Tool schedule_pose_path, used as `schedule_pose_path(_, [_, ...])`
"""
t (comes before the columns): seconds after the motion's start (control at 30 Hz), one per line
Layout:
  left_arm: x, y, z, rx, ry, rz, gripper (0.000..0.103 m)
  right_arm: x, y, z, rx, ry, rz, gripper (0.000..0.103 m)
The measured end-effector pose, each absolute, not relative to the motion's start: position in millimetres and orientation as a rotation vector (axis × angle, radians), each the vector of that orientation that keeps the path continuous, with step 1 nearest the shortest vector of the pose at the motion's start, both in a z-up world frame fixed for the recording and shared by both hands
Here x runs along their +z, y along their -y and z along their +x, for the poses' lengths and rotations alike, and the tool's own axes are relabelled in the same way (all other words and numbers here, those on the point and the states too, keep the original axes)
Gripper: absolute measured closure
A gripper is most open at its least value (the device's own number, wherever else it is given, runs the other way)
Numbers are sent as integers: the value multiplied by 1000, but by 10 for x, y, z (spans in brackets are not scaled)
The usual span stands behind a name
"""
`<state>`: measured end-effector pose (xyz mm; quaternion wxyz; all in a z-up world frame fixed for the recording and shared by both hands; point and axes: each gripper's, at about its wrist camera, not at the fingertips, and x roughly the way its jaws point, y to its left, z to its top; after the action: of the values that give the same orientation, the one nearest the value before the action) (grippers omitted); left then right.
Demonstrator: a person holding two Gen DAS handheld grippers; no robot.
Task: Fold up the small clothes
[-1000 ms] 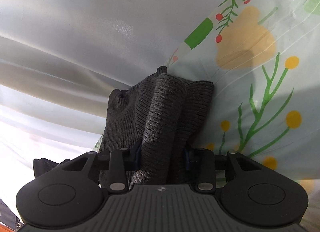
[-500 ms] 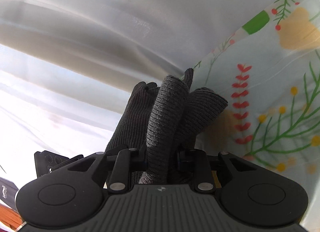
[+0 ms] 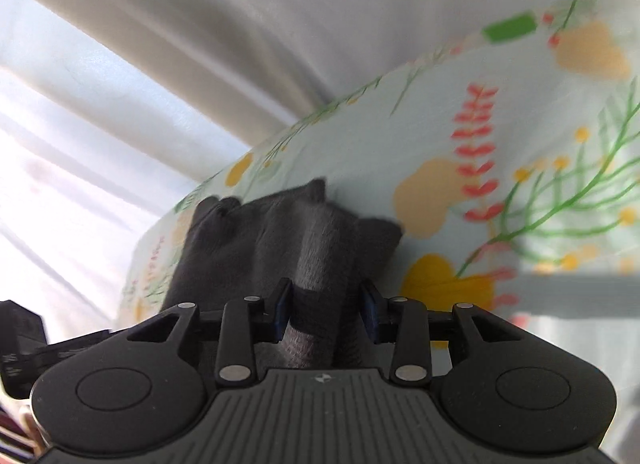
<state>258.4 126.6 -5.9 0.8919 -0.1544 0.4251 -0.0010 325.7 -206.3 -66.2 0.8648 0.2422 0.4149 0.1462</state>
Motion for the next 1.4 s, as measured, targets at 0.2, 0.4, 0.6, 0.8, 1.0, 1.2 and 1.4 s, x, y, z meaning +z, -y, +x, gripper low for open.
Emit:
schedule_pose_path(0.2, [-141, -1054, 3004, 64, -849, -316, 31, -462, 1369, 3456, 434, -828, 376, 72])
schedule_pose_path(0.4, [-563, -901, 3326, 137, -817, -330, 25, -759, 641, 3722, 411, -825, 121, 87])
schedule_pose_path(0.6, [-756, -991, 3252, 121, -751, -404, 17, -974, 746, 3521, 312, -646, -56, 103])
schedule_pose_path(0.8, [-781, -1006, 3216, 140, -718, -413, 16, -1042, 733, 3463, 296, -572, -81, 102])
schedule_pose_path(1.0, [-561, -1089, 2738, 72, -743, -345, 15, -928, 804, 3251, 302, -585, -65, 91])
schedule_pose_path(1.2, [-416, -1202, 1873, 14, -792, -349, 16, -811, 1166, 2251, 393, -656, 51, 80])
schedule_pose_path(1.4, [-618, -976, 1370, -10, -868, -186, 16, -923, 1395, 1729, 361, -773, 107, 77])
